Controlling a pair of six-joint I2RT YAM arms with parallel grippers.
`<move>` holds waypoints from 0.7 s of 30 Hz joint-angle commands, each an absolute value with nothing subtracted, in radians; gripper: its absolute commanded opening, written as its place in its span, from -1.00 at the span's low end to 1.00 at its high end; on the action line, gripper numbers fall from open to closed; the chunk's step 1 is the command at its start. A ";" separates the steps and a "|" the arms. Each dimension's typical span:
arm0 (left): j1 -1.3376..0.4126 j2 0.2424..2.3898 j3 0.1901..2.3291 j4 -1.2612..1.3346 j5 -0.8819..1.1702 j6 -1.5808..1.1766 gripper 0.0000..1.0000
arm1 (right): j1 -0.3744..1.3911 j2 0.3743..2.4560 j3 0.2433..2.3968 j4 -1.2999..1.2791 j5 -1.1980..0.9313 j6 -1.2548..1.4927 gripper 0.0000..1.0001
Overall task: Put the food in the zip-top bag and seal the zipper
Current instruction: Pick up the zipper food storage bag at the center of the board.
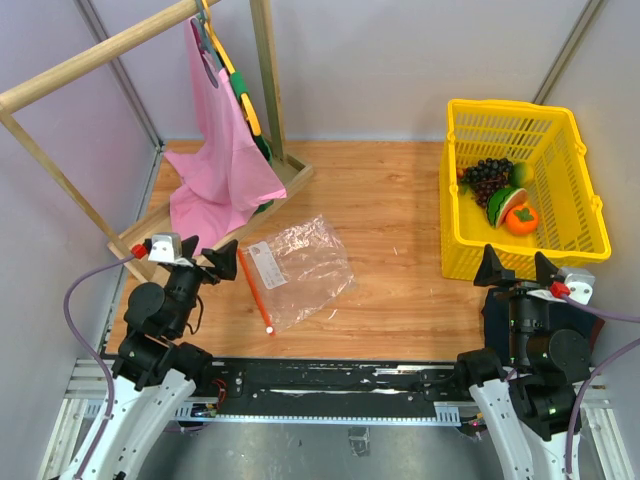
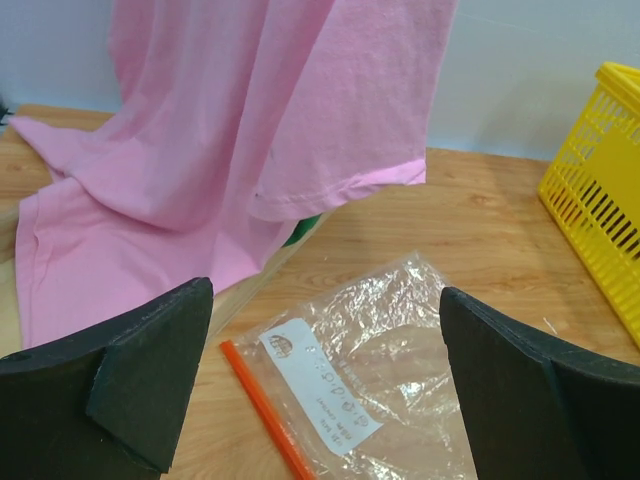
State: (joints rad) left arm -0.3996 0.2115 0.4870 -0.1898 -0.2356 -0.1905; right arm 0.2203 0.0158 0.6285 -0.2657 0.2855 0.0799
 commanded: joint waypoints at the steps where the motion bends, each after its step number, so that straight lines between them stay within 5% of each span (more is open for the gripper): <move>1: -0.393 0.242 0.524 -0.201 -0.261 -0.216 0.99 | 0.238 -0.005 0.631 -0.239 0.295 0.091 0.97; 15: -0.393 0.489 0.658 -0.420 -0.258 -0.586 0.99 | 0.265 -0.007 0.630 -0.255 0.311 0.097 0.97; 21: -0.394 0.529 0.598 -0.396 -0.067 -0.683 0.99 | 0.271 -0.007 0.630 -0.268 0.299 0.115 0.97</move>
